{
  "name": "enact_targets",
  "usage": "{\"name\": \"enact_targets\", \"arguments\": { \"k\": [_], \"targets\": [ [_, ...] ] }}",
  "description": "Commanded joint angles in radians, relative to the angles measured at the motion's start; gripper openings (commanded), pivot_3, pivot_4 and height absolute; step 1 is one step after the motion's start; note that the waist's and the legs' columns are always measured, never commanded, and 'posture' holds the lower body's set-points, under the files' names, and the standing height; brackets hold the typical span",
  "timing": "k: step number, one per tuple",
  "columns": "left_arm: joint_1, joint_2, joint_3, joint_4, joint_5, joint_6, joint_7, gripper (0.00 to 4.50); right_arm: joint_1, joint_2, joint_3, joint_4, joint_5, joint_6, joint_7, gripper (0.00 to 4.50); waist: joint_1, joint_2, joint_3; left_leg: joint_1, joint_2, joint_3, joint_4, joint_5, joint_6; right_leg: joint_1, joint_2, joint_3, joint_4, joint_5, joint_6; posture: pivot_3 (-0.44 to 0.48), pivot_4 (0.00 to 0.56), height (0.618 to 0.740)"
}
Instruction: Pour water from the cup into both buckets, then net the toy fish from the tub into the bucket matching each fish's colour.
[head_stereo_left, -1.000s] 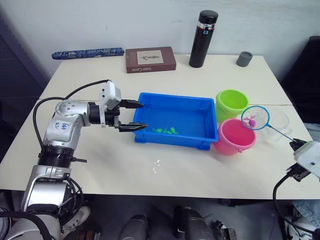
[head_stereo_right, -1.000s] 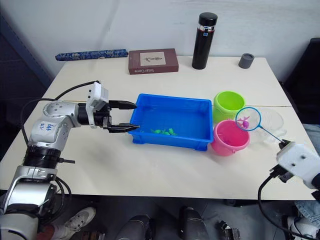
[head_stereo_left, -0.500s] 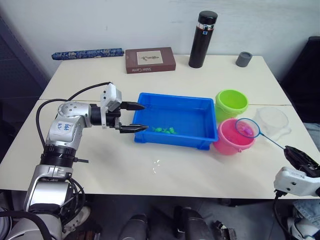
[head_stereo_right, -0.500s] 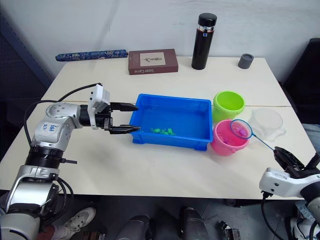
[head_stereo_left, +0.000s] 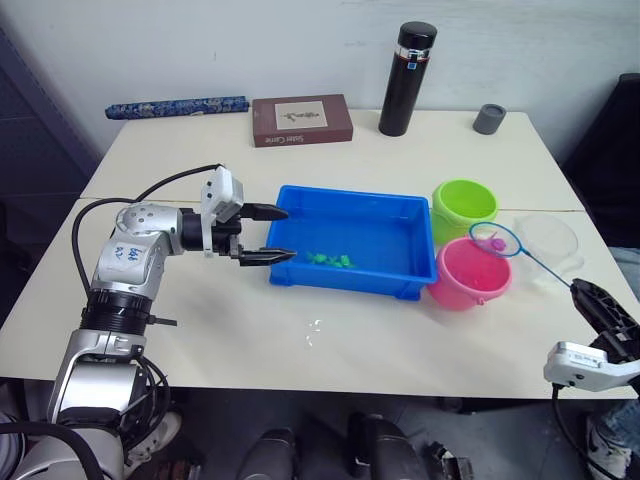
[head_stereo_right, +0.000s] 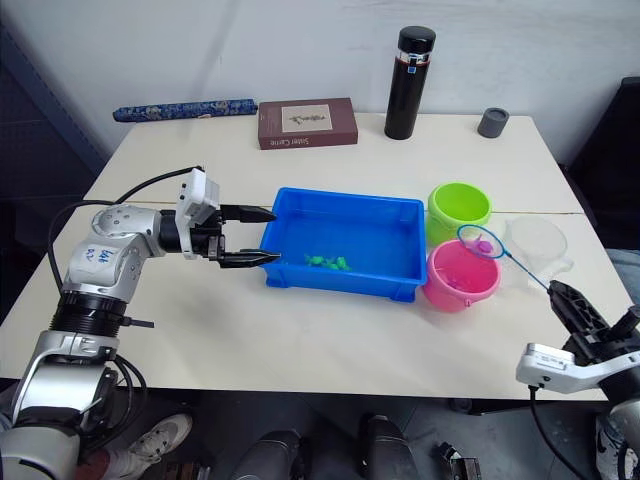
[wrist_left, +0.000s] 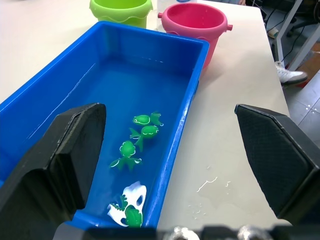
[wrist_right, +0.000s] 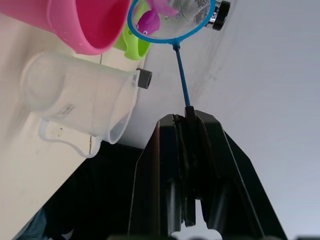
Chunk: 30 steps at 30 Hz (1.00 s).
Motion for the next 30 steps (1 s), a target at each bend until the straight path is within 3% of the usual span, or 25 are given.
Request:
{"name": "enact_targets", "arguments": {
  "k": [1,13,20,25,30],
  "targets": [
    [-0.002,0.011,0.020,-0.039,-0.006,-0.001,-0.001,4.45,0.007,-0.006,-0.036,-0.011,-0.034,-0.009,-0.055,0.00,0.000,0.000,0.000,0.000,0.000,0.000,0.000,0.000,0.000,0.000,0.000,0.000,0.000,0.000,0.000,0.000,0.150,0.739],
    [-0.006,0.012,0.022,-0.034,-0.006,0.002,0.001,4.45,-0.013,-0.022,-0.016,0.000,-0.041,-0.009,-0.070,0.00,-0.001,0.000,0.000,0.000,0.000,0.001,0.000,0.000,0.000,0.000,0.000,0.001,0.001,0.000,0.000,0.000,0.150,0.739],
    [0.002,0.030,0.036,-0.030,0.000,0.022,0.023,4.45,-0.275,-0.152,0.117,-0.059,0.330,0.084,0.240,0.00,-0.017,0.000,0.000,0.002,0.000,0.004,0.001,0.000,0.001,0.000,0.001,0.003,0.003,0.000,0.000,0.000,0.150,0.739],
    [0.029,0.064,0.065,-0.042,0.004,0.048,0.075,4.45,-0.504,-0.177,0.261,-0.094,0.572,0.262,0.458,0.00,-0.024,-0.001,0.000,0.002,0.002,0.003,0.002,0.000,0.001,0.000,0.002,0.002,0.003,0.000,0.000,0.000,0.150,0.739],
    [0.100,0.107,0.085,-0.101,0.019,0.108,0.146,4.45,-0.736,-0.187,0.453,-0.083,0.773,0.592,0.705,0.00,-0.023,-0.001,0.000,0.001,0.002,0.002,0.004,0.000,0.002,0.000,0.001,0.002,0.003,0.000,0.000,0.000,0.150,0.739]
  ]
}}
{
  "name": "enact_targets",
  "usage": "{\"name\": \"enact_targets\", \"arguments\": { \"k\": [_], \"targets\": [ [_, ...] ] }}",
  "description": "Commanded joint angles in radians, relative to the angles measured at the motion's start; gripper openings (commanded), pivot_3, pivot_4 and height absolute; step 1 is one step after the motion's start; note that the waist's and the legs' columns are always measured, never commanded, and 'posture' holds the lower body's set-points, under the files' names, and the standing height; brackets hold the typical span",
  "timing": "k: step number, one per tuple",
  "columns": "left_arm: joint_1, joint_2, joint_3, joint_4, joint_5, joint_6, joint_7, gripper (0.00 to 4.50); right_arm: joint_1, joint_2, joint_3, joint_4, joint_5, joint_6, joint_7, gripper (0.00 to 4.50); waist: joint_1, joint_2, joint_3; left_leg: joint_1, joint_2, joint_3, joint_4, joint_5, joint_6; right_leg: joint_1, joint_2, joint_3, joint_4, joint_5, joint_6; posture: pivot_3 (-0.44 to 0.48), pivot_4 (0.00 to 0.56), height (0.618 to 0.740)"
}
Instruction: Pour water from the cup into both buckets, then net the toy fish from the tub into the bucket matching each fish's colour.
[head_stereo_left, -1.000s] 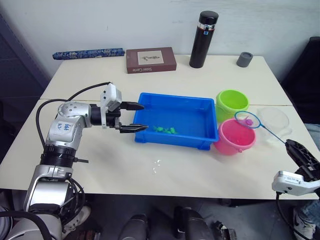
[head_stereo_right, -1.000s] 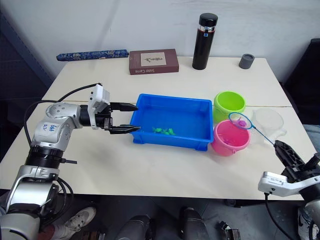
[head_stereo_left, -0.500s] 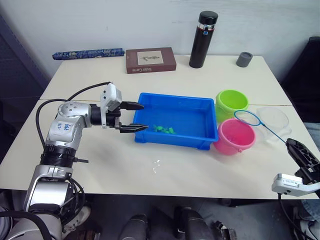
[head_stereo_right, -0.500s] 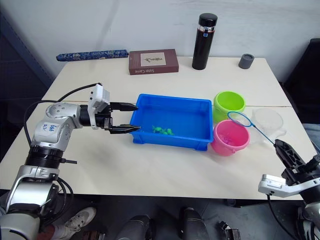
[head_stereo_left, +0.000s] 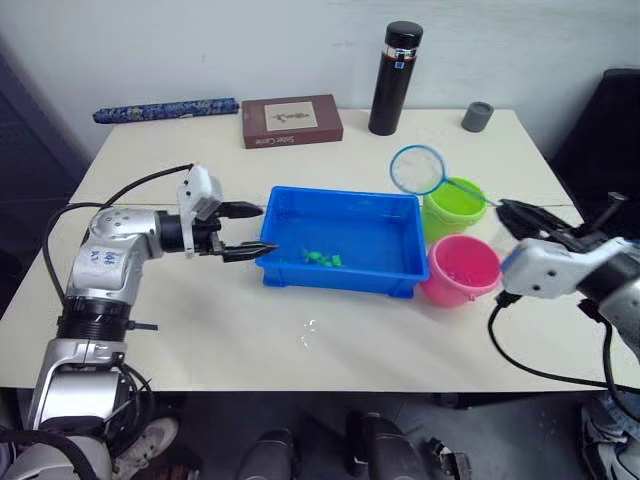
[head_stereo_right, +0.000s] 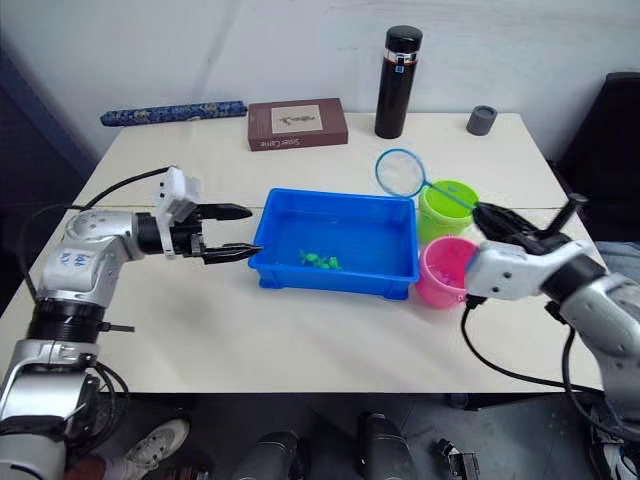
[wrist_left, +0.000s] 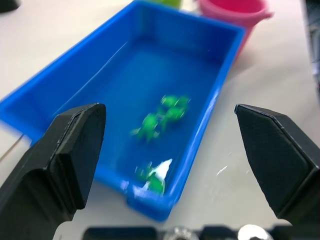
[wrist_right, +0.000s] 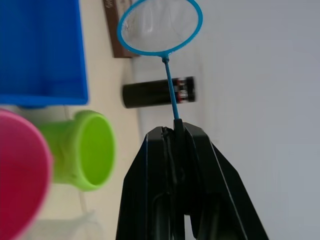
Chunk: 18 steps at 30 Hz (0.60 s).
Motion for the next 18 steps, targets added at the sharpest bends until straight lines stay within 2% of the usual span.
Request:
{"name": "enact_targets", "arguments": {
  "k": [1,4,8,18],
  "targets": [
    [0.037,0.027,0.034,-0.085,0.001,0.044,0.048,4.45,-0.149,-0.014,0.098,-0.009,0.134,0.232,0.153,0.00,0.001,0.000,0.000,0.000,0.000,0.000,0.000,0.000,0.000,0.000,-0.001,0.000,0.000,0.000,0.000,0.000,0.150,0.739],
    [0.069,0.032,0.045,-0.136,-0.007,0.073,0.071,4.45,-0.244,-0.021,0.161,0.005,0.178,0.392,0.227,0.00,0.011,0.000,0.000,-0.002,0.000,-0.003,0.001,0.000,0.000,0.000,-0.002,-0.002,0.000,0.000,0.000,0.000,0.150,0.739],
    [0.120,0.034,0.070,-0.211,-0.027,0.121,0.104,4.45,-0.420,-0.032,0.319,0.088,0.203,0.602,0.356,0.00,0.017,0.000,0.000,-0.002,0.000,-0.004,0.001,0.000,0.000,-0.001,-0.002,-0.003,-0.001,0.000,0.000,0.000,0.150,0.739],
    [0.215,0.042,0.110,-0.332,-0.067,0.182,0.146,4.45,-0.590,-0.011,0.533,0.204,0.138,0.685,0.425,0.00,0.021,0.000,0.000,-0.004,-0.002,-0.004,0.001,-0.001,-0.001,-0.002,-0.004,-0.004,-0.001,0.000,0.000,0.000,0.150,0.739]
  ]
}}
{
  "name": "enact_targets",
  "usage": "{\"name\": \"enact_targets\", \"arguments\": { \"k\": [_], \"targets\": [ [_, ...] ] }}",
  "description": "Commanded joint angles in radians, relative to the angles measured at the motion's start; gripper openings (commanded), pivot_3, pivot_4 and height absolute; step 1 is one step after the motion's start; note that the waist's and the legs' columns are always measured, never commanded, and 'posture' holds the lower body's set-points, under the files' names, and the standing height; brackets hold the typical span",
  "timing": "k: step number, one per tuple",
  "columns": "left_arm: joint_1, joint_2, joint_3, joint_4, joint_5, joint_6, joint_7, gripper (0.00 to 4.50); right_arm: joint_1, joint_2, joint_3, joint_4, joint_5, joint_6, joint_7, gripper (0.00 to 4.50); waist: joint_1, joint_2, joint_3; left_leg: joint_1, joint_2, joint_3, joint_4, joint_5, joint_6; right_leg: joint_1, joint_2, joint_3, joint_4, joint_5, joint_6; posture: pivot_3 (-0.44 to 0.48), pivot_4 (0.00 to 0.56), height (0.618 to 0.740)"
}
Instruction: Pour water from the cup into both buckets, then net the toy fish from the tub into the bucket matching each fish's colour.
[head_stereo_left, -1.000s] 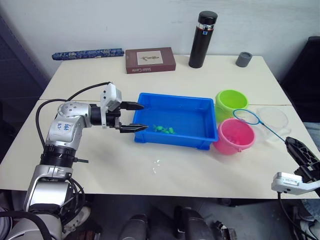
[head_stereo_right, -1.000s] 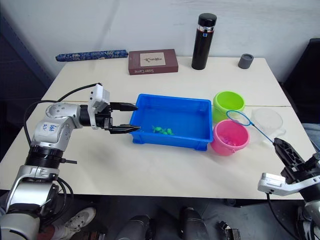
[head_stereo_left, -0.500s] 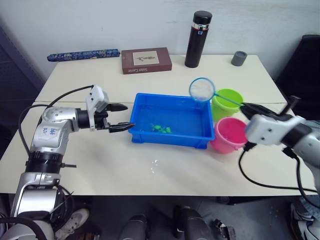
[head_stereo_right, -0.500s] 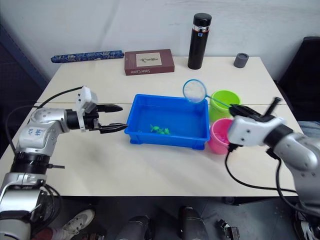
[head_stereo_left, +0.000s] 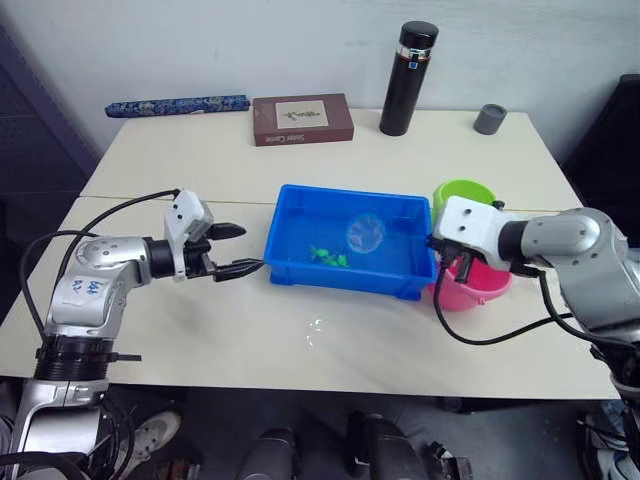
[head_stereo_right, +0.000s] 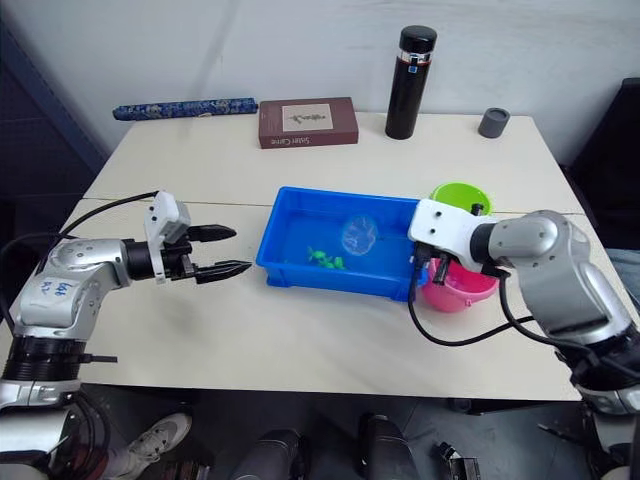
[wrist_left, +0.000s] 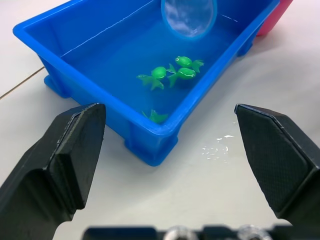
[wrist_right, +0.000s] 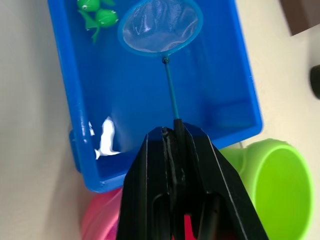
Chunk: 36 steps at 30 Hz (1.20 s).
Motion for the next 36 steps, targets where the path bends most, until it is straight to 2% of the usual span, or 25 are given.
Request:
{"name": "enact_targets", "arguments": {
  "k": [1,12,30,36],
  "targets": [
    [0.018,0.012,0.039,-0.066,-0.028,0.010,0.017,4.45,-0.041,0.001,0.030,0.023,-0.035,0.002,0.011,0.00,0.000,0.000,0.000,0.000,0.000,0.000,0.000,0.000,0.000,0.000,0.000,0.000,0.000,0.000,0.000,0.000,0.150,0.739],
    [0.064,0.010,0.061,-0.127,-0.057,0.032,0.056,4.45,-0.052,0.031,0.100,0.106,-0.105,-0.056,0.016,0.00,0.000,0.000,0.000,0.000,0.000,0.000,0.000,0.000,0.000,0.000,0.000,-0.001,0.000,0.000,0.000,0.000,0.150,0.739],
    [0.094,0.015,0.081,-0.166,-0.089,0.044,0.085,4.45,-0.045,0.107,0.101,0.032,-0.081,0.015,0.042,0.00,-0.001,0.000,0.000,0.000,0.000,-0.001,0.000,0.000,-0.001,0.000,0.000,-0.001,0.000,0.000,0.000,0.000,0.150,0.739],
    [0.100,0.018,0.087,-0.173,-0.091,0.048,0.089,4.45,-0.080,0.142,0.060,0.052,-0.052,0.084,0.030,0.00,-0.002,0.000,0.000,0.000,0.000,-0.001,0.000,0.000,-0.001,0.000,0.000,-0.001,0.000,0.000,0.000,0.000,0.150,0.739]
  ]
}}
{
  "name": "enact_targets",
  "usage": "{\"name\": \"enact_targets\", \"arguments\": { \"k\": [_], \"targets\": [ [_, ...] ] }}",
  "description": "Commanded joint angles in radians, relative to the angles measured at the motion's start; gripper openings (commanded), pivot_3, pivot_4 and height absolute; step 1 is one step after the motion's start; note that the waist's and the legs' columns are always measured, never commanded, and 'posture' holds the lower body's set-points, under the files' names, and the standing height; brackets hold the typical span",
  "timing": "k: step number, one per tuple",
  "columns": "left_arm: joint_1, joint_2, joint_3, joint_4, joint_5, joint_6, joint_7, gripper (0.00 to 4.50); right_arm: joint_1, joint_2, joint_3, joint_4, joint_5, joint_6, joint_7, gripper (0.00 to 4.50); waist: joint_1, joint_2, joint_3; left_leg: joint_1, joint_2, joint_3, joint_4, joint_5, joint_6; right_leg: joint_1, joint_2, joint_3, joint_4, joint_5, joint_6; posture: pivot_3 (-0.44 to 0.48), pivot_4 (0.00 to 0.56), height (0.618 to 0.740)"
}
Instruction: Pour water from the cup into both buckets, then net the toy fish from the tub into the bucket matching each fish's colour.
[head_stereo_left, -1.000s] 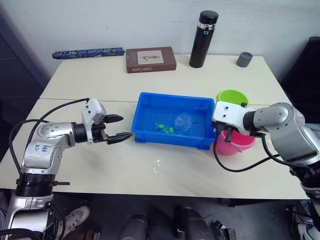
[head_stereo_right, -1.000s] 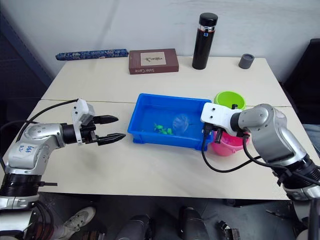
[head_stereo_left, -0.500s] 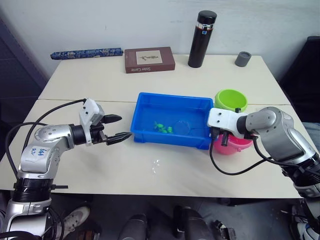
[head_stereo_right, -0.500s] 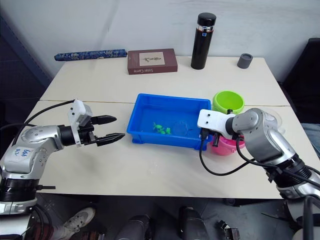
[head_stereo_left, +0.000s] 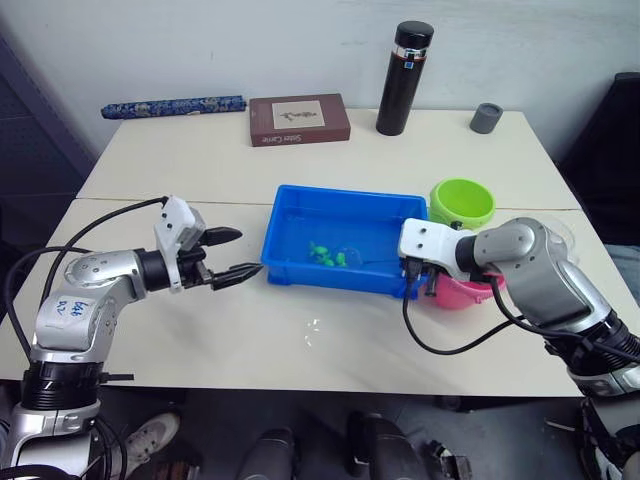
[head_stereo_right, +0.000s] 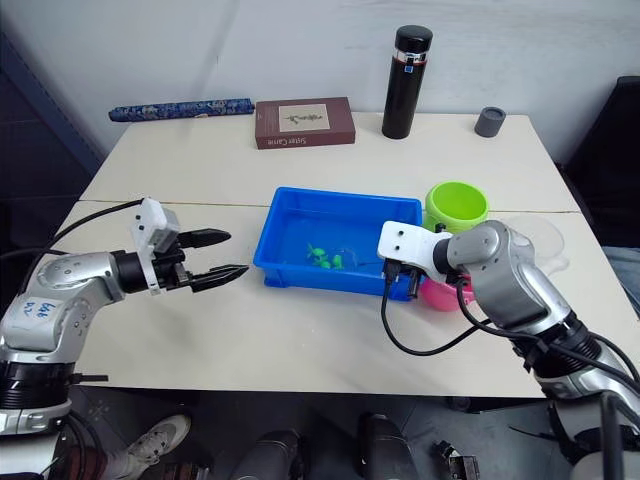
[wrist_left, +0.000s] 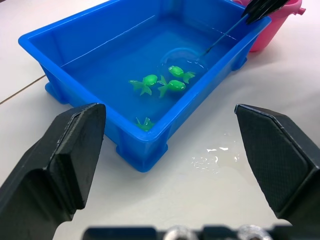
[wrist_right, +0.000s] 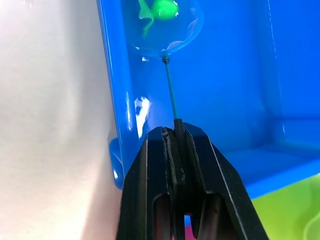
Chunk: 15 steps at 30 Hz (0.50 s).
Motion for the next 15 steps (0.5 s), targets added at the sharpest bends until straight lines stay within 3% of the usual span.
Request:
{"name": "enact_targets", "arguments": {
  "k": [1,15],
  "targets": [
    [0.003,0.018,0.026,-0.032,-0.016,0.000,0.003,4.45,-0.045,0.001,-0.061,-0.012,0.030,0.043,-0.003,0.00,0.000,0.000,0.000,0.000,0.000,0.000,0.000,0.000,0.000,0.000,0.000,0.000,0.000,0.000,0.000,0.000,0.150,0.739],
    [-0.026,0.022,0.014,-0.005,-0.009,-0.010,-0.008,4.45,-0.070,-0.048,-0.127,-0.062,0.133,0.196,-0.001,0.00,0.001,0.000,0.000,0.000,0.000,0.000,-0.001,0.000,0.000,0.000,0.000,0.000,-0.001,0.000,0.000,0.000,0.150,0.739]
  ]
}}
